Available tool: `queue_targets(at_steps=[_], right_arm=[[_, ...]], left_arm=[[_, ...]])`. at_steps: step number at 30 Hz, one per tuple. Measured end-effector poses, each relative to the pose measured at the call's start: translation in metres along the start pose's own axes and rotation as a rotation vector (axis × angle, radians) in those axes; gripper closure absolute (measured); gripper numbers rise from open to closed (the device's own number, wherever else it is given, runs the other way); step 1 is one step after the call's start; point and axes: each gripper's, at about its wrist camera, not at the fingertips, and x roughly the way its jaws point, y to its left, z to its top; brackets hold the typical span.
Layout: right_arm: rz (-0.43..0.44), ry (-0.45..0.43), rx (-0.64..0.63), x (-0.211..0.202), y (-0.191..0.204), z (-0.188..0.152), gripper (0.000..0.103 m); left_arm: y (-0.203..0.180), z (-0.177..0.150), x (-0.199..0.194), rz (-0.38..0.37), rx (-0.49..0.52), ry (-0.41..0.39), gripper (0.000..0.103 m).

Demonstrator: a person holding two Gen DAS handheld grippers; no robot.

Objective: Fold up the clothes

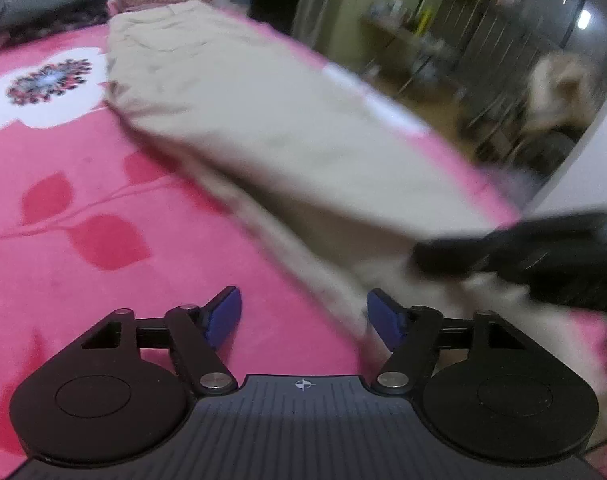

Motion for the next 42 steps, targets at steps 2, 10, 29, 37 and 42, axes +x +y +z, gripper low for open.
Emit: queue_targets(at_steps=[2,10,29,37,42], right_arm=[[-0.003,-0.005,0.003,-0.001,-0.001,0.000,0.103],[0.019,-0.005,0.005,-0.001,0.001,0.001,0.103],[0.045,0.021,0.018,0.006,0.008,-0.003,0.103],[0.056,0.042,0.013,0.015,0.010,-0.003,0.103],[0.074,0.084,-0.028,0.027,0.023,-0.006,0.102]], left_arm=[[0.001,-0.006,-0.004,0.005,0.029,-0.024,0.035],[0.016,-0.005,-0.004,0.076,-0.024,-0.059,0.036],[0.088,0.048,0.033,0.283,-0.190,-0.228,0.036],[0.110,0.044,0.024,0.267,-0.215,-0.244,0.040],[0.119,0.041,0.012,0.253,-0.238,-0.229,0.041]])
